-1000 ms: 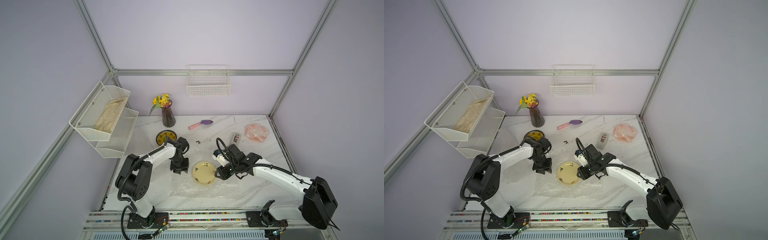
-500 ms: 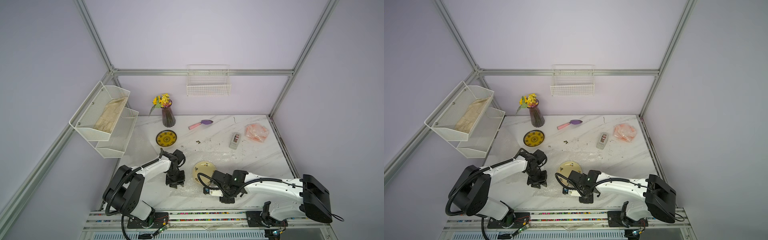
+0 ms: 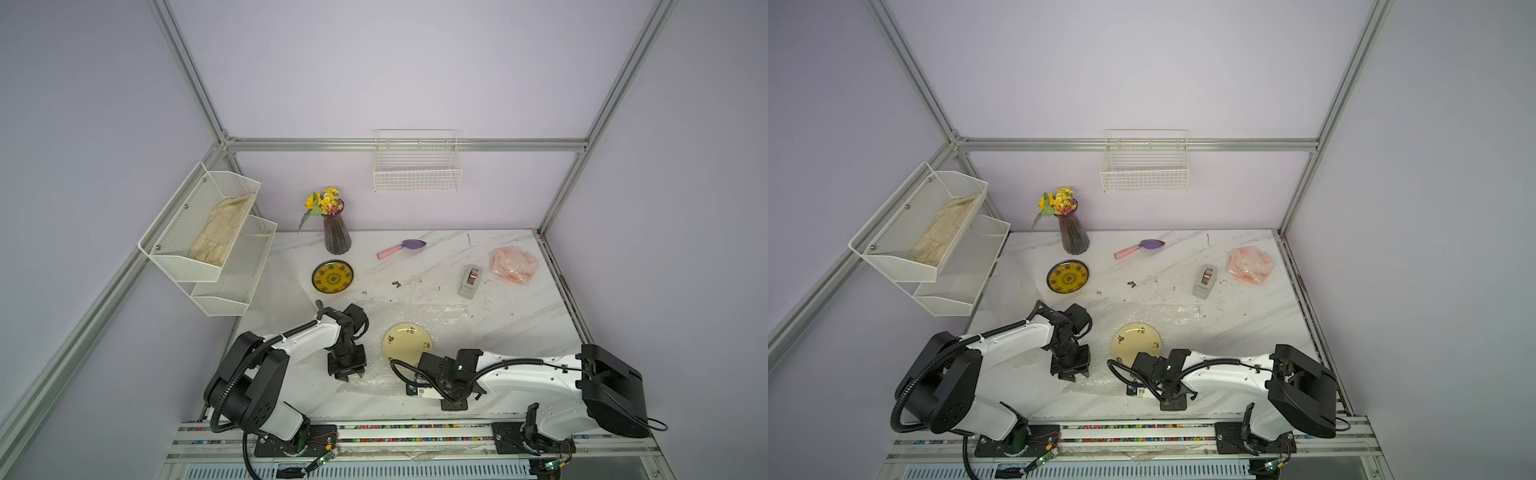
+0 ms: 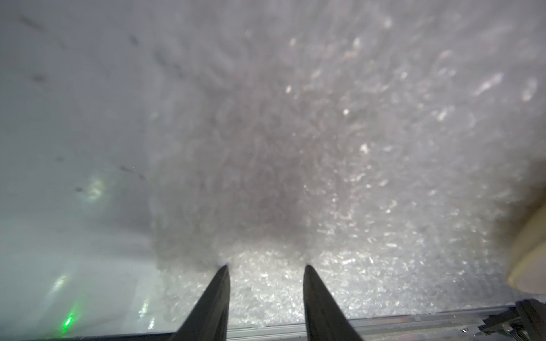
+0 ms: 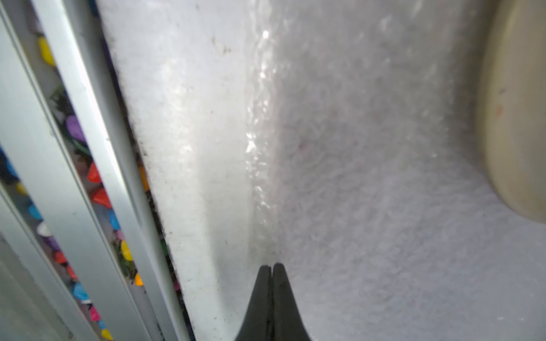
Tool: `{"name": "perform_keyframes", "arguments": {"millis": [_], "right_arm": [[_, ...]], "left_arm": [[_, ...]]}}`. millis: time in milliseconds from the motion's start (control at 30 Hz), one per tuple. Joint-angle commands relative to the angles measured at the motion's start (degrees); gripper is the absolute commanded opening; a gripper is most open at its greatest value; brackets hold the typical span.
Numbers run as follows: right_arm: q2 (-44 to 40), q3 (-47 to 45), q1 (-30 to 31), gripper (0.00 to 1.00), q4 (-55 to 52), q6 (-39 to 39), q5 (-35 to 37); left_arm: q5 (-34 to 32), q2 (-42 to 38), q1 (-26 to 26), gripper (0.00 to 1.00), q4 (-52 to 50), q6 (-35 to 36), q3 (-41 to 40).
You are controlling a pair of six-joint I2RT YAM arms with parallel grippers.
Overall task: Wrap dinner plates in bubble wrap
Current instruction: Wrap the plate in the bubble wrap.
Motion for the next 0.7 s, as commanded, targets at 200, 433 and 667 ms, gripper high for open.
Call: {"name": "perform_keyframes", "arguments": {"millis": [200, 433, 667], "right_arm": [[-2.6, 6.3, -2.0, 0.0, -2.6, 3.6, -2.8], [1.5, 6.5, 0.0, 0.12, -2.5, 4.7, -6.5], [7.4, 6.0, 5.4, 0.3, 2.1, 8.2, -3.8]], "left_arm": [[-9.2, 6.3, 0.8, 0.39, -5.9, 1.5, 3.1], [-9.4, 0.7, 1.2, 0.41, -9.5, 2.1, 9.1], [-10.3, 0.5, 4.0, 0.42, -11.6, 3.4, 12.1]]}}
